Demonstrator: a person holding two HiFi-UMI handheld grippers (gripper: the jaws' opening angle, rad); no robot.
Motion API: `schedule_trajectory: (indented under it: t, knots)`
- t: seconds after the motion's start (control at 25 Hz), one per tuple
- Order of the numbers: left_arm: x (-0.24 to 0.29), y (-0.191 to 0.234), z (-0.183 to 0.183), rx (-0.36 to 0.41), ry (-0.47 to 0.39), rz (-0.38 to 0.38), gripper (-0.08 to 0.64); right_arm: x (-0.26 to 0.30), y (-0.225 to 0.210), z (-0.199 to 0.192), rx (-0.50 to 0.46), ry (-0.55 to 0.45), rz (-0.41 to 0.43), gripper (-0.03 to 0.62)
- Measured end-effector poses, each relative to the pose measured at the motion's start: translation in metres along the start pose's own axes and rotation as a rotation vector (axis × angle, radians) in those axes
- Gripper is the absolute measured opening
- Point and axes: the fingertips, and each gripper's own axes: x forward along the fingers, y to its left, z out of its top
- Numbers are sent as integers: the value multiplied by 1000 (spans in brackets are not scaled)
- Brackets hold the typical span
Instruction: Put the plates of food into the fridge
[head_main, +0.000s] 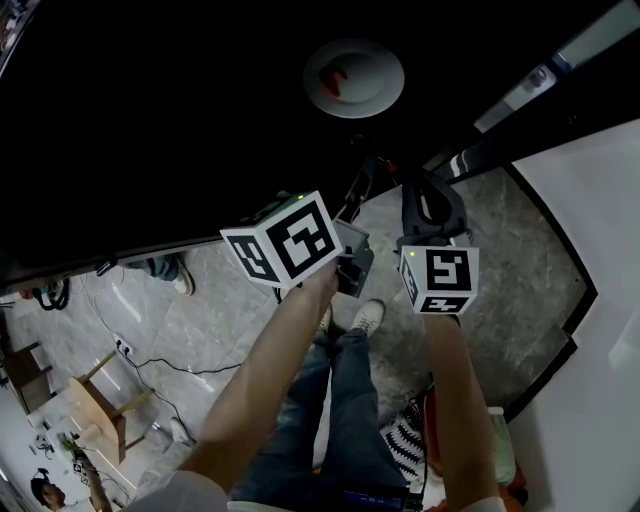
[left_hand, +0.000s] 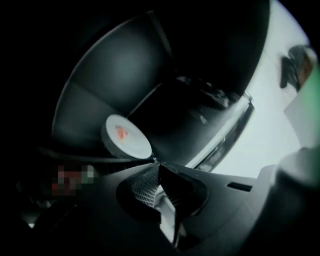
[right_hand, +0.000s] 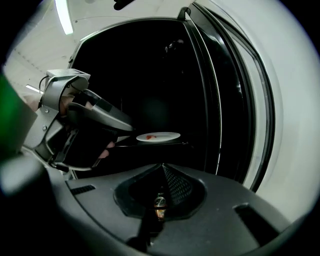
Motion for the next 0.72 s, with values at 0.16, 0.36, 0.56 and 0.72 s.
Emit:
schedule_trajectory:
  t: [0.16,0.36,0.56,0.72]
  knots:
    - [-18,0,21,366,-104,125,5,-7,6,3,-7,-18,-18,9]
    - [-38,-9,24,649,-177,172,5,-16,1,8,22,-47,-57,9]
    - [-55,-16,13,773,-162,175,6,-31,3,14,28,-63,-76,9]
    - [-67,-21,17,789,-175,186,5,-44,5,22,32,-78,-85,9]
